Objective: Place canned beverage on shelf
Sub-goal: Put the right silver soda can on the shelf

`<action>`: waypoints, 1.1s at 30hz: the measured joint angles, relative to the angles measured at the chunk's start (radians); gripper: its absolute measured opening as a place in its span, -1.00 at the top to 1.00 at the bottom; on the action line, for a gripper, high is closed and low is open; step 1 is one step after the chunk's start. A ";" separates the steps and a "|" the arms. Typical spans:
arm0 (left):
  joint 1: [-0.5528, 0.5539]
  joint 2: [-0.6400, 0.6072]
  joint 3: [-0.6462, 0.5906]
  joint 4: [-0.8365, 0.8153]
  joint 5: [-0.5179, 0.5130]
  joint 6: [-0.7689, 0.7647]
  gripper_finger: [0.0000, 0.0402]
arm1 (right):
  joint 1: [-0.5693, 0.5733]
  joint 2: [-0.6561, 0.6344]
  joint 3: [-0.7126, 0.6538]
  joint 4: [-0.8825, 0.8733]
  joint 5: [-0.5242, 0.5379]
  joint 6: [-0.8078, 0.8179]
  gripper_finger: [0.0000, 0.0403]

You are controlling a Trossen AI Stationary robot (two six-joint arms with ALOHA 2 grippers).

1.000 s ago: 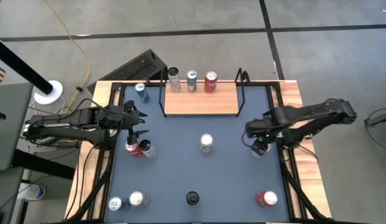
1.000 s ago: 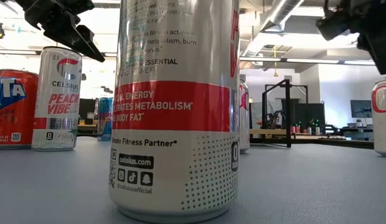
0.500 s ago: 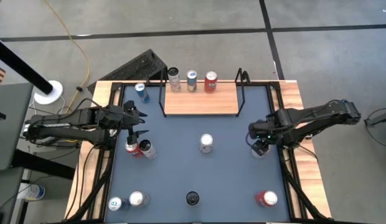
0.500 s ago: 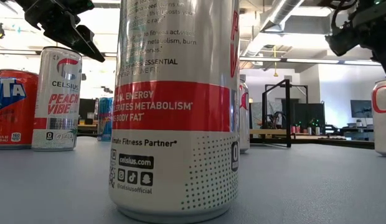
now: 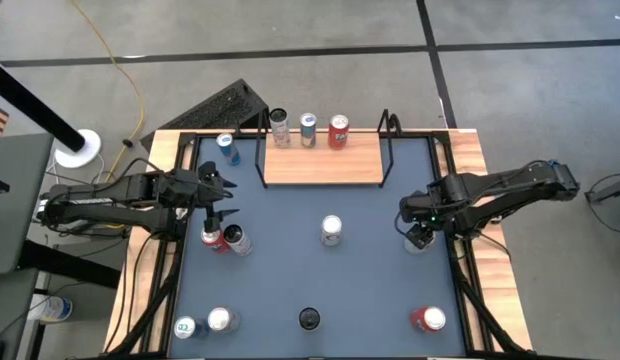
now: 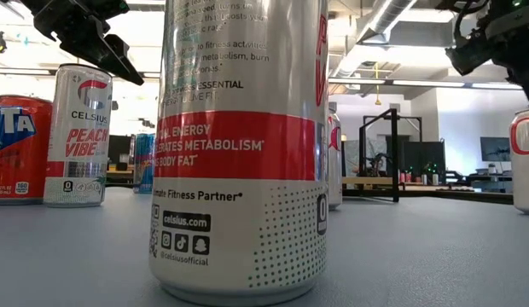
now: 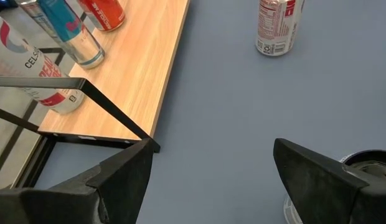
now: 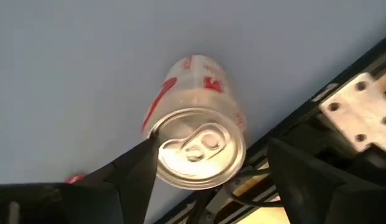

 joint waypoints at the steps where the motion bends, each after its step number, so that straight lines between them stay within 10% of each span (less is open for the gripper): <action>1: 0.000 0.000 0.000 0.000 0.000 0.000 -0.61 | -0.004 0.000 0.013 -0.007 0.007 0.000 -0.47; 33: 0.000 0.000 0.000 -0.002 0.001 -0.004 -0.61 | 0.031 0.031 0.048 0.015 0.018 0.042 -0.47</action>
